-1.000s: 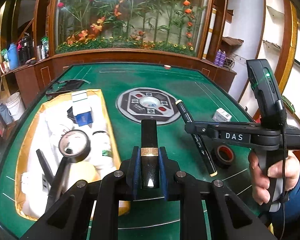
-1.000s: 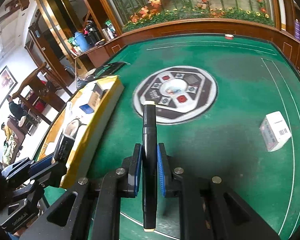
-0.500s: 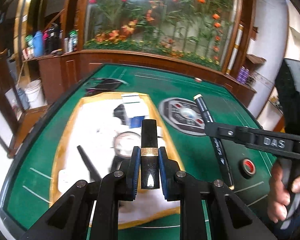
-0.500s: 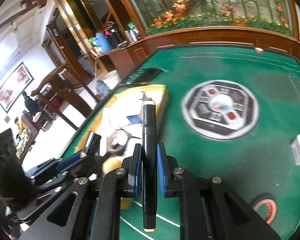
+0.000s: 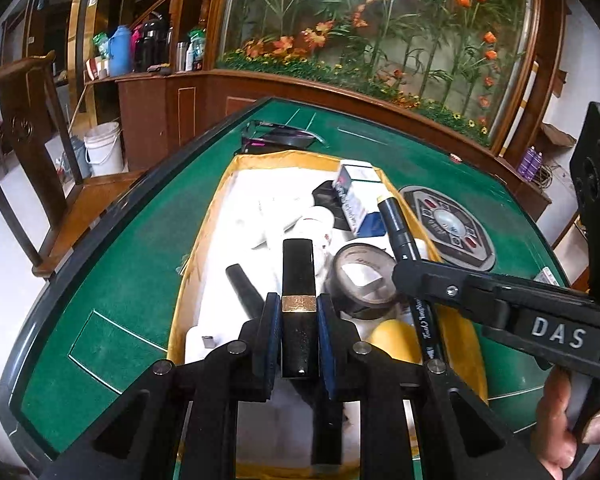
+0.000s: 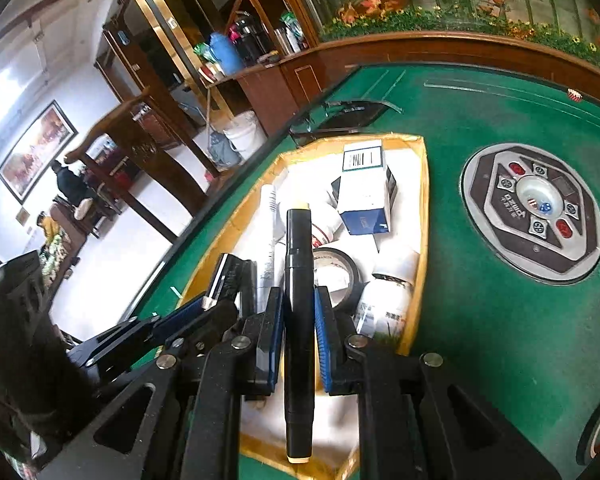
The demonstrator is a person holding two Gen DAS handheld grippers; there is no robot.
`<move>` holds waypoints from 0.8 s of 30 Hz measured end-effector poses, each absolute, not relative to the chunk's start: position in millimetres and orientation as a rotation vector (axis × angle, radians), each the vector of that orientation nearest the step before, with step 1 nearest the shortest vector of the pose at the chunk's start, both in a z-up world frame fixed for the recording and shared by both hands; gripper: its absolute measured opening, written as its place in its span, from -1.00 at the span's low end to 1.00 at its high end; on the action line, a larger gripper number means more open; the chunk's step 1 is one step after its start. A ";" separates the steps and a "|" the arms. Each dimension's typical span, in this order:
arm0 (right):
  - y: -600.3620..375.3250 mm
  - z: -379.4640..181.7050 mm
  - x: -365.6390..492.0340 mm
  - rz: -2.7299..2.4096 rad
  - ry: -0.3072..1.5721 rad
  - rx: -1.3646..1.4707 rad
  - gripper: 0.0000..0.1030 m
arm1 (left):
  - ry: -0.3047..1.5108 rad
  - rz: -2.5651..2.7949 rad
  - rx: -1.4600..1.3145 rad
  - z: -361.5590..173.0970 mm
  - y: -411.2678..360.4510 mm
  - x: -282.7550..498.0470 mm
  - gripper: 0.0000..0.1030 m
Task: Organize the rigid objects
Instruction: 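Carry both black markers over the tray with both grippers, then lower both markers into the tray and open both grippers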
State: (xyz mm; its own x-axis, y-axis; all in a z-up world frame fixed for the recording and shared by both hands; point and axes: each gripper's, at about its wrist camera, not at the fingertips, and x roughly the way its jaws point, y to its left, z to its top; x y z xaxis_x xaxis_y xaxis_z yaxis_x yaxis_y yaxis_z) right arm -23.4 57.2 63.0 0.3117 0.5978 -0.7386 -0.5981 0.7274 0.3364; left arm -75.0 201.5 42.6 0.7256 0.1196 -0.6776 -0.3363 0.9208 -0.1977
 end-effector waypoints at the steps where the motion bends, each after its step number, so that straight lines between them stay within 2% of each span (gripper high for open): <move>1: 59.7 59.4 -21.6 0.785 0.984 0.003 -0.72 | 0.722 0.258 -0.323 41.0 202.0 -74.2 -0.64; 24: 72.4 40.8 -14.6 0.768 0.989 -0.041 -0.72 | 0.749 0.268 -0.325 27.8 205.5 -66.9 -0.64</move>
State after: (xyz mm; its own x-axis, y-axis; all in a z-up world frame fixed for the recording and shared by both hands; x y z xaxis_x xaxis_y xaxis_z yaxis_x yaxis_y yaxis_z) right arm -14.6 72.4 40.8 0.3128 0.5647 -0.7638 -0.6002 0.7407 0.3018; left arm -66.9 205.5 27.8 0.7026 0.1219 -0.7011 -0.3506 0.9166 -0.1920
